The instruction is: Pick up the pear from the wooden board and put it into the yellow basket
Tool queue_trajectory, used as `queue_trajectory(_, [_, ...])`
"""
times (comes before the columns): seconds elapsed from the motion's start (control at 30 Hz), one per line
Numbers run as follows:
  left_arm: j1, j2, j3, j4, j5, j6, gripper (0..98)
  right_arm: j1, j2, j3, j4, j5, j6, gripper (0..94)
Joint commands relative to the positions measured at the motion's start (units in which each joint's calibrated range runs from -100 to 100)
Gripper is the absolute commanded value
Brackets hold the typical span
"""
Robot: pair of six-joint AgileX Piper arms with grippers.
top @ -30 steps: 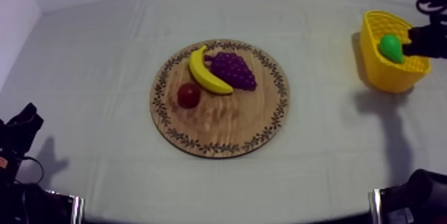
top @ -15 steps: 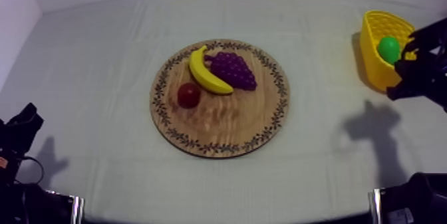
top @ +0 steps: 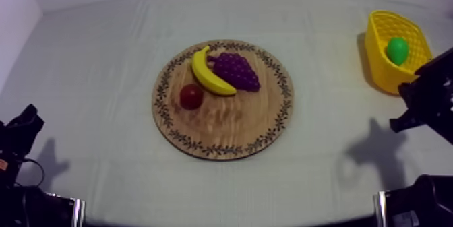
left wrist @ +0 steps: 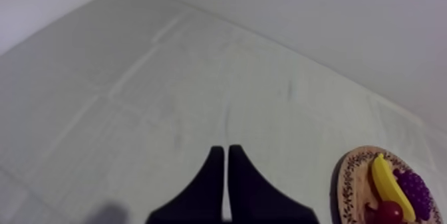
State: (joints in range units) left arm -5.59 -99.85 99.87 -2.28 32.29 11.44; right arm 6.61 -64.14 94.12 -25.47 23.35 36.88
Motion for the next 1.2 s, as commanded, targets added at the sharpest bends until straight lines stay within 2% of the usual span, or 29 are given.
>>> queue_trajectory(0.0, [0.0, 0.0, 0.0, 0.0, 0.0, 0.0, 0.1, -1.1, -5.2, 0.6, 5.4, 2.5, -8.4, 0.5])
queue_trajectory(0.1, [0.0, 0.0, 0.0, 0.0, 0.0, 0.0, 0.1, -1.2, -10.0, 1.2, 8.6, 5.0, -13.2, 0.5])
queue_trajectory(0.23, [0.0, 0.0, 0.0, 0.0, 0.0, 0.0, 0.1, -0.3, -15.6, 1.6, 11.5, 9.5, -17.2, 0.5])
queue_trajectory(0.47, [0.0, 0.0, 0.0, 0.0, 0.0, 0.0, 0.1, -1.5, -22.2, 2.0, 19.9, 16.2, -29.7, 0.5])
queue_trajectory(0.57, [0.0, 0.0, 0.0, 0.0, 0.0, 0.0, 0.1, -2.5, -25.8, 1.9, 21.9, 19.0, -32.5, 0.5])
queue_trajectory(0.73, [0.0, 0.0, 0.0, 0.0, 0.0, 0.0, 0.1, -4.2, -30.4, 1.9, 23.5, 22.1, -34.1, 0.5])
queue_trajectory(0.97, [0.0, 0.0, 0.0, 0.0, 0.0, 0.0, 0.1, -4.5, -31.4, 2.5, 24.4, 22.5, -34.7, 0.5])
queue_trajectory(1.17, [0.0, 0.0, 0.0, 0.0, 0.0, 0.0, 0.1, -4.4, -31.5, 4.4, 24.6, 19.0, -31.2, 0.5])
